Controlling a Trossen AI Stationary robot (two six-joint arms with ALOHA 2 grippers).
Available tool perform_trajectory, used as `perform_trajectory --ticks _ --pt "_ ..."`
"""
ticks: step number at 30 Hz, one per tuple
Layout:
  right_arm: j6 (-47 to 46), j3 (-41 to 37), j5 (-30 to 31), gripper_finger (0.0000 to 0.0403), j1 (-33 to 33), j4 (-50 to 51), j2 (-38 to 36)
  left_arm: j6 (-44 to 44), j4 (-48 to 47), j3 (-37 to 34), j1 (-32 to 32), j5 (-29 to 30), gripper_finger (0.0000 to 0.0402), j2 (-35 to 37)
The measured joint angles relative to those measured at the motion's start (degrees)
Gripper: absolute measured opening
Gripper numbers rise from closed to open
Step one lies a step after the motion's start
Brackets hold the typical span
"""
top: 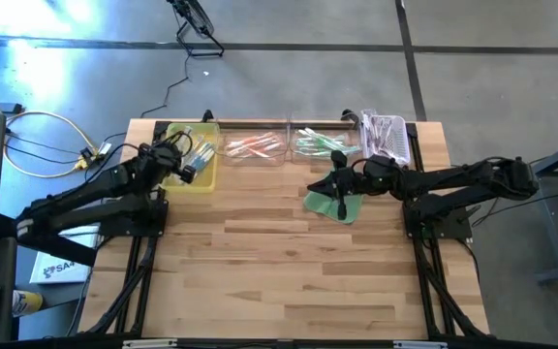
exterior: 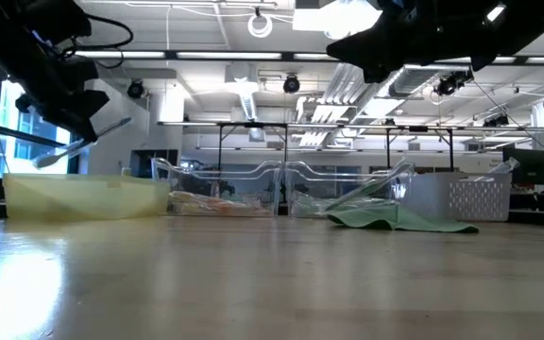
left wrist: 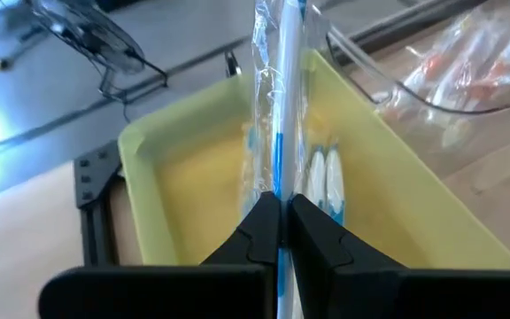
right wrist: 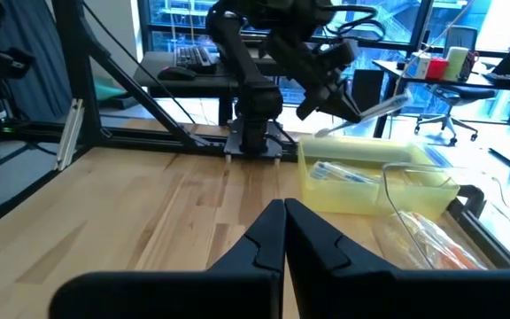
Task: Pick & Place Toothbrushes
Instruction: Put the blue toothbrush into the yellow bin
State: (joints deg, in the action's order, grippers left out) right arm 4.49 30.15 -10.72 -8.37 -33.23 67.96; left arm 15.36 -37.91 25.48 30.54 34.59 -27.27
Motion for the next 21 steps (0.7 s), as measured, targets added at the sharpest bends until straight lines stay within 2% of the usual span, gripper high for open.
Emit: perform_trajectory --ticks 5,10,16,21 --pt "-0.13 0.0 0.02 0.0002 -0.01 0.02 0.0 -3.48 2.54 0.01 7.58 -7.04 0.0008 -3.63" --pt "-0.13 0.0 0.03 0.0002 -0.01 0.31 0.0 -3.55 3.6 0.01 12.01 -11.47 0.0008 -8.63" --pt "-0.13 0.0 0.05 0.0002 -0.01 1.64 0.0 -3.55 5.23 0.01 12.97 -12.06 0.0015 -13.89" --pt "-0.14 0.0 0.07 0.0002 -0.01 2.34 0.0 -3.55 5.42 0.01 12.97 -12.26 0.0055 -16.27"
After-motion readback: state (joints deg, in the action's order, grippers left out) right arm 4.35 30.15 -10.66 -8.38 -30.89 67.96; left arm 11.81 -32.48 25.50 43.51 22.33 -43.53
